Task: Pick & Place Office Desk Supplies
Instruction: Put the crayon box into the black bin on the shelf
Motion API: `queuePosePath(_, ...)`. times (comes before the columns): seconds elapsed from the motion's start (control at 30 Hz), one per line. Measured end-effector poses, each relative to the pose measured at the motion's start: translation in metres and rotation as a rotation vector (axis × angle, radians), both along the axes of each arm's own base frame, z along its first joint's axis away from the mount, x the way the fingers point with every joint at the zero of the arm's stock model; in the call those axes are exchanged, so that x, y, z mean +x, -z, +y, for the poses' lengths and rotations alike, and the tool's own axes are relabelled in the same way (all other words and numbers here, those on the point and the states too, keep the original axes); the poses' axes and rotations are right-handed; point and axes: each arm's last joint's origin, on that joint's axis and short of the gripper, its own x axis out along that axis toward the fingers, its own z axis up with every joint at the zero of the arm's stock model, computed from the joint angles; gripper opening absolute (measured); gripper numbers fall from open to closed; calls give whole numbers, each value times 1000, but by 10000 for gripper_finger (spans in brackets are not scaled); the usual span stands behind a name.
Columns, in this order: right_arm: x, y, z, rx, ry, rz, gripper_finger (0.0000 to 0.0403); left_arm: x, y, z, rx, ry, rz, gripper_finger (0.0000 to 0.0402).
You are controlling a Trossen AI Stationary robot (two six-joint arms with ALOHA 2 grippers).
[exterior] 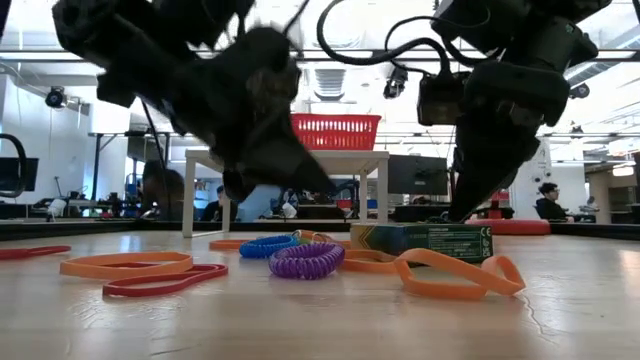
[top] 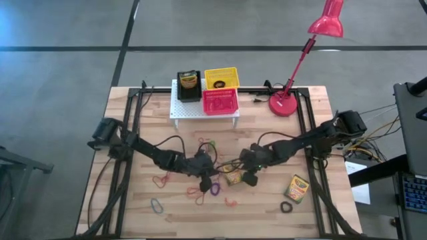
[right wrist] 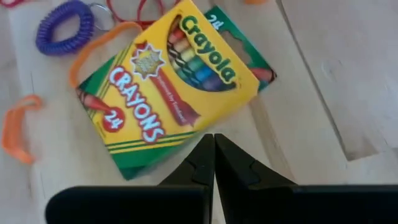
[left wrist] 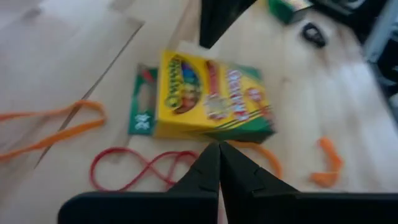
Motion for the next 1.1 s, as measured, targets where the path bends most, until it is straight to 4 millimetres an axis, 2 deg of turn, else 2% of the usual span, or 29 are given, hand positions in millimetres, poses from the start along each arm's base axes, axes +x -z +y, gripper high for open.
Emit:
queuePosePath(0.23, 9, 24, -3, -35, -12, 26, 8, 8, 12, 15, -47, -86, 33, 5)
queuePosePath(0.5, 14, 26, -7, -42, -12, 4, 8, 27, 26, 19, -95, -47, 67, 4)
queuePosePath(0.63, 13, 25, -7, -54, -23, 1, 8, 30, 29, 21, -99, -49, 74, 4)
queuePosePath(0.8, 13, 22, -7, -101, -52, -10, 8, 30, 25, 26, -45, -89, 60, 4)
queuePosePath(1.1, 6, 4, -1, -333, -48, -77, 8, 29, -1, 27, 159, -79, -23, 4)
